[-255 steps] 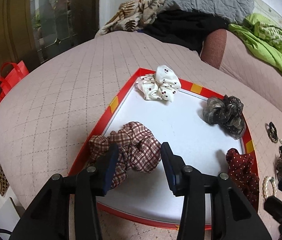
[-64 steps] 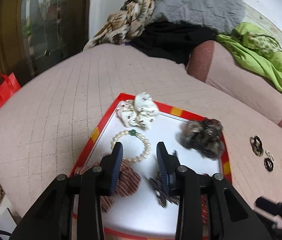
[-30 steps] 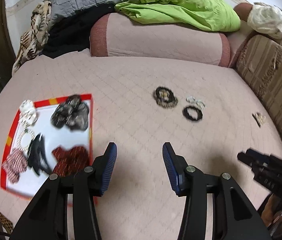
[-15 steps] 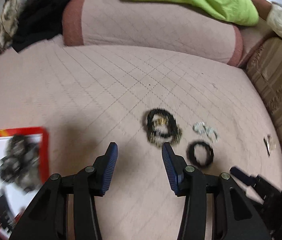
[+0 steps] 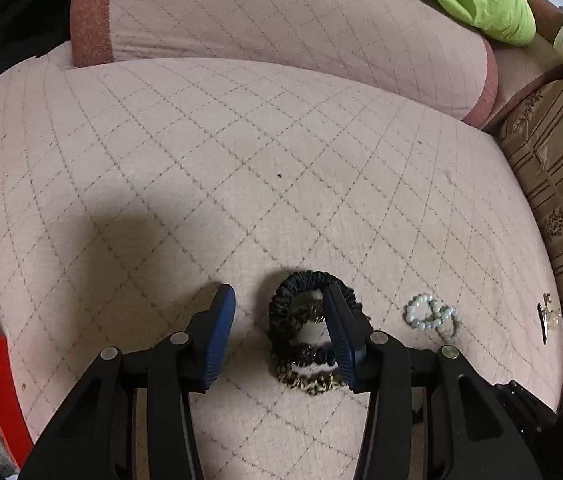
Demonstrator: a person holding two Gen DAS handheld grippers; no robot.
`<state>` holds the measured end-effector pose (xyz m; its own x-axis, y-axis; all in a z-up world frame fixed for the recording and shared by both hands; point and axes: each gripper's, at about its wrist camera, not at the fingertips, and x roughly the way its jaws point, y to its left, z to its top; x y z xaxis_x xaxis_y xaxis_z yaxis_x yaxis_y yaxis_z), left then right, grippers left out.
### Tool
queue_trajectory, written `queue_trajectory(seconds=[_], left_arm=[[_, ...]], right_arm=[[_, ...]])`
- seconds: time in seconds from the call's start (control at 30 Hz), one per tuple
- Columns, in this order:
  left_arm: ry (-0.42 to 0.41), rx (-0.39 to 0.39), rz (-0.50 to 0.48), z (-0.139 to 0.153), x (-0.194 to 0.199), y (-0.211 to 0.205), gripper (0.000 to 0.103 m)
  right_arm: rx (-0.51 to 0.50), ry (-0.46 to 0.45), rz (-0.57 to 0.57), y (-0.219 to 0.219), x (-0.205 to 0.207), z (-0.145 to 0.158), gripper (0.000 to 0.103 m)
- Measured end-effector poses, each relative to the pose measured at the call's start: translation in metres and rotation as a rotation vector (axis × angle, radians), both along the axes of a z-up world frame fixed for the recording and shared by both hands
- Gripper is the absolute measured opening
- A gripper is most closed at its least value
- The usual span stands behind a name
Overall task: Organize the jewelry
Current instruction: 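Grasp black hair tie with left tool while right tool grasps black ruffled hair tie, then carry black hair tie over the tray with left tool while right tool carries ruffled tie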
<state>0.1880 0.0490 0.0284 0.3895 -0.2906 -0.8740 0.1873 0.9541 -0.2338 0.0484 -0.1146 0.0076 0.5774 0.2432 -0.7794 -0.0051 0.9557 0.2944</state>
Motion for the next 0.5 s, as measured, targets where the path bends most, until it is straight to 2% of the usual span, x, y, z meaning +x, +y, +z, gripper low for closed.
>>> queue_trajectory(seconds=[0.1, 0.13, 0.17, 0.37, 0.5], left_arm=[[0.028, -0.031, 0.001, -0.002, 0.003, 0.001, 0.007], [0.035, -0.036, 0.008, -0.002, 0.002, 0.004, 0.007], [0.028, -0.036, 0.021, 0.0, 0.0, 0.006, 0.007], [-0.032, -0.052, 0.062, 0.032, -0.032, 0.021, 0.007], [-0.084, -0.034, 0.053, 0.059, -0.074, 0.029, 0.007]], right_arm=[[-0.028, -0.001, -0.005, 0.007, 0.004, -0.001, 0.023], [-0.034, 0.001, -0.003, 0.009, 0.005, -0.002, 0.013], [-0.032, 0.002, 0.003, 0.011, 0.005, -0.003, 0.012], [0.018, -0.013, 0.03, 0.013, -0.012, 0.008, 0.01], [0.043, -0.038, 0.031, 0.012, -0.036, 0.023, 0.01]])
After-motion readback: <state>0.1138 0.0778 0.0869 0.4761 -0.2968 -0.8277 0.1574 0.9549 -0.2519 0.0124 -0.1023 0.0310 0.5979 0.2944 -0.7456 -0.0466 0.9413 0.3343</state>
